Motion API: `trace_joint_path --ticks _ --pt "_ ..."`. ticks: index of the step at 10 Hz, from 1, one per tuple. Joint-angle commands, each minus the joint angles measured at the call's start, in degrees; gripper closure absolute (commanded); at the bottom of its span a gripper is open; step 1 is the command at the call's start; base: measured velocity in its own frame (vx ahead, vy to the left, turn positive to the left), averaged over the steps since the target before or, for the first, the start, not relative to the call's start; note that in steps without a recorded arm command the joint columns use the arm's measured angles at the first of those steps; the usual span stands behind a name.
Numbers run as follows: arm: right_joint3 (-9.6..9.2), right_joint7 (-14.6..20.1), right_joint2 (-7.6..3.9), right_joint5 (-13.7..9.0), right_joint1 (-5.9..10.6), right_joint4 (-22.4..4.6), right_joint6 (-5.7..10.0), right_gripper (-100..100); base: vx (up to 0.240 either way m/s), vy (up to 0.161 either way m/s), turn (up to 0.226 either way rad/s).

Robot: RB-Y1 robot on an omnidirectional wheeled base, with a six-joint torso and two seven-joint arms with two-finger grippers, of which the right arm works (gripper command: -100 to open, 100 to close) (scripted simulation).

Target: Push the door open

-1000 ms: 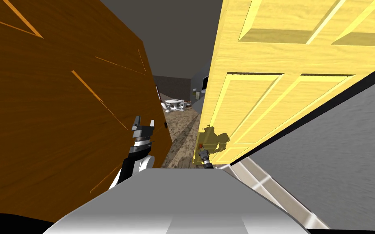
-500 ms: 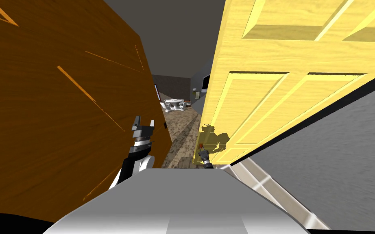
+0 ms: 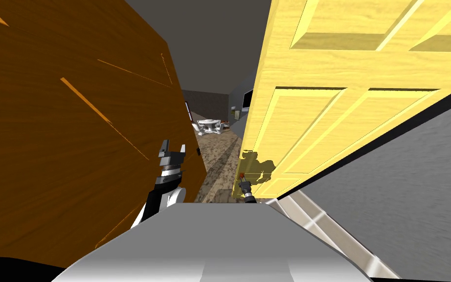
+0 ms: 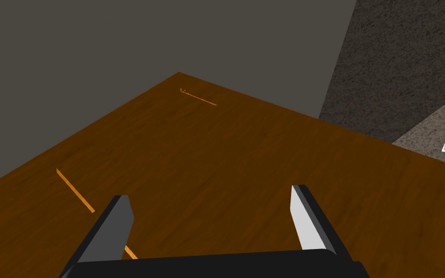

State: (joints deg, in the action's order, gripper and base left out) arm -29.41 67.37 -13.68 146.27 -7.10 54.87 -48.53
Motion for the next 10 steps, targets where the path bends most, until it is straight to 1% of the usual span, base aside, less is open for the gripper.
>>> trace_joint_path --ticks 1,3,5,6,10 --pt "0.68 -0.4 -0.3 -0.2 0.26 2.4 -0.65 100 0.006 -0.002 0.012" --pt "-0.32 3.7 -0.55 -2.3 1.07 1.9 -1.07 100 0.028 0.019 -0.037" --pt "-0.32 4.4 -0.55 -2.3 1.07 1.4 -1.07 100 0.038 0.011 -0.007" --pt "-0.82 6.8 -0.68 -3.4 1.48 1.6 -1.27 100 0.024 0.013 -0.037" --pt "-0.82 6.8 -0.68 -3.4 1.48 1.6 -1.27 100 0.008 0.006 -0.003"
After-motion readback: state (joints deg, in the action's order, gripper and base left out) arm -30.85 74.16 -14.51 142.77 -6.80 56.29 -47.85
